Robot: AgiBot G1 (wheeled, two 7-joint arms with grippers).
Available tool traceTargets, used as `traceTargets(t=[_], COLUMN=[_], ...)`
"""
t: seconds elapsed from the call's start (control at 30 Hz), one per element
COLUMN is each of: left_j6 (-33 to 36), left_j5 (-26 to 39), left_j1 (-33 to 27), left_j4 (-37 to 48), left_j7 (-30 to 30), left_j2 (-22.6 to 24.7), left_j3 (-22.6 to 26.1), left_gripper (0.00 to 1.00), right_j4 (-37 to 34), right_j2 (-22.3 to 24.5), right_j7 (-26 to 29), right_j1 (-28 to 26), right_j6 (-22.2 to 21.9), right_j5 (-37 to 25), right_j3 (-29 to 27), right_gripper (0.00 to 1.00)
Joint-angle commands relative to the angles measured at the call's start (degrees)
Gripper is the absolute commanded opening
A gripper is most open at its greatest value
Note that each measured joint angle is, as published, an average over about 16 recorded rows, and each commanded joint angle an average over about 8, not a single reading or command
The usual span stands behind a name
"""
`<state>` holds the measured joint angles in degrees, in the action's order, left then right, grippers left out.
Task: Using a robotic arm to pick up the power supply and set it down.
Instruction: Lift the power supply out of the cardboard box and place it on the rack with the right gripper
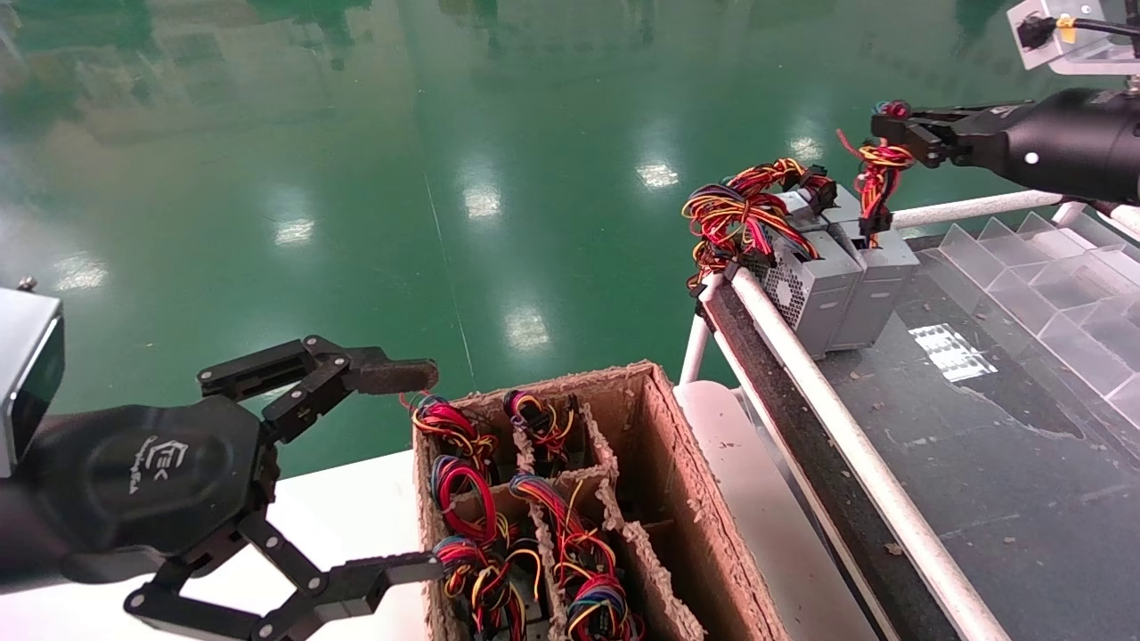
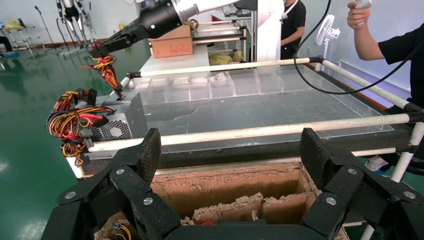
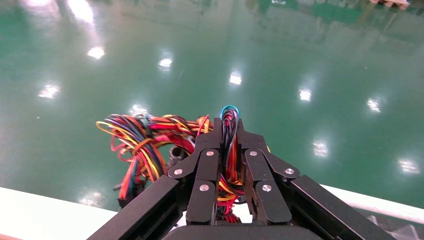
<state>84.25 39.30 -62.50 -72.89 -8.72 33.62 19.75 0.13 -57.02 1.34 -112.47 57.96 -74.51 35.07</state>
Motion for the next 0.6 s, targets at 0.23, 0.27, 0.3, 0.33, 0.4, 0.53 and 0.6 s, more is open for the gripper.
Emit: traceTargets(t=[0.23, 0.27, 0.3, 0.33, 0.4, 0.53, 0.6], left_j6=[0.0, 0.0, 0.0, 0.0, -0.01, -0.01, -0.01], left_j5=[-0.01, -0.01, -0.01, -0.01, -0.01, -0.01, -0.01], left_j1=[0.0, 0.0, 0.0, 0.0, 0.0, 0.0, 0.0], left_j4=[0.0, 0.0, 0.0, 0.0, 0.0, 0.0, 0.0], left_j7=[0.0, 0.0, 0.0, 0.01, 0.01, 0.01, 0.01], left_j2=[0.0, 0.0, 0.0, 0.0, -0.01, -0.01, -0.01], left_j3=[0.01, 0.01, 0.01, 0.01, 0.01, 0.02, 0.02], left_gripper=[1.0, 1.0, 1.0, 1.0, 1.0, 1.0, 1.0], right_j4=[0.08, 0.04, 0.0, -0.04, -0.09, -0.14, -0.14], right_j2=[-0.9, -0.93, -0.94, -0.92, -0.83, -0.51, -0.34], right_j7=[-0.39, -0.43, -0.45, -0.47, -0.51, -0.56, -0.59], right_j1=[0.51, 0.57, 0.63, 0.68, 0.76, 0.85, 0.88], right_j6=[-0.13, -0.21, -0.28, -0.33, -0.36, -0.2, -0.06], right_j5=[0.48, 0.51, 0.55, 0.59, 0.7, 0.94, 1.04], right_j3=[-0.34, -0.36, -0.39, -0.42, -0.49, -0.67, -0.74], right_gripper=[0.15, 0.27, 0.4, 0.52, 0.77, 1.0, 1.0])
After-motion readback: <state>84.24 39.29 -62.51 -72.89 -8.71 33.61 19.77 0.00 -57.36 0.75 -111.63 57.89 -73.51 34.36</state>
